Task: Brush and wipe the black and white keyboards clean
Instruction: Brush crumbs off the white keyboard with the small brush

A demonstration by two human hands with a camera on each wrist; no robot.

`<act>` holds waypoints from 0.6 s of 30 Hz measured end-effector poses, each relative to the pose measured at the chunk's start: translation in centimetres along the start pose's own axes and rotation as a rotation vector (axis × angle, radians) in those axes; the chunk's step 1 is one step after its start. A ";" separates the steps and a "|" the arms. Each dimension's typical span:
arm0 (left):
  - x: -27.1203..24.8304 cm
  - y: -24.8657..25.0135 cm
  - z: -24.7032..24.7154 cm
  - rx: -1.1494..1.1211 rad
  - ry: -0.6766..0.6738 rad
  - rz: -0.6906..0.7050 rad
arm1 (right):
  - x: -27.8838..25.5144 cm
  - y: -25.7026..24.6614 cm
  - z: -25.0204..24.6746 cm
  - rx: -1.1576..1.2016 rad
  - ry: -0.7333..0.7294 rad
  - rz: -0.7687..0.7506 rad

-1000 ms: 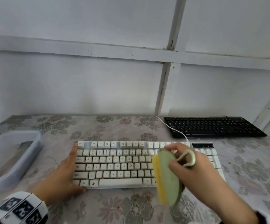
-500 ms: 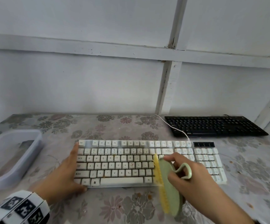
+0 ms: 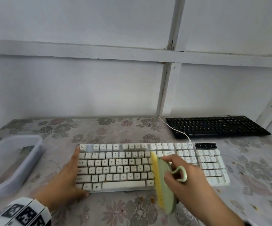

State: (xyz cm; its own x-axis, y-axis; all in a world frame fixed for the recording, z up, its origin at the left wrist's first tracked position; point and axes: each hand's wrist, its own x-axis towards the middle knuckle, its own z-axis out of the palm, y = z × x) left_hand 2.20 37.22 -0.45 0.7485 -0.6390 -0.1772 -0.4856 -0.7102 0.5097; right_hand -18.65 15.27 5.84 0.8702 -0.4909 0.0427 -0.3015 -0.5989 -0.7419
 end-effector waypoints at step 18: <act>-0.4 0.5 -0.2 0.004 -0.016 -0.026 | 2.4 -1.4 1.0 0.005 0.107 -0.122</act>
State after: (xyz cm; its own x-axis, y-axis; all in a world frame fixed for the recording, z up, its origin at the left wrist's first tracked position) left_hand 1.78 37.20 0.04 0.7539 -0.6247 -0.2035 -0.4678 -0.7279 0.5014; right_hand -15.80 15.56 6.30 0.8534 -0.4800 0.2035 -0.1941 -0.6548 -0.7304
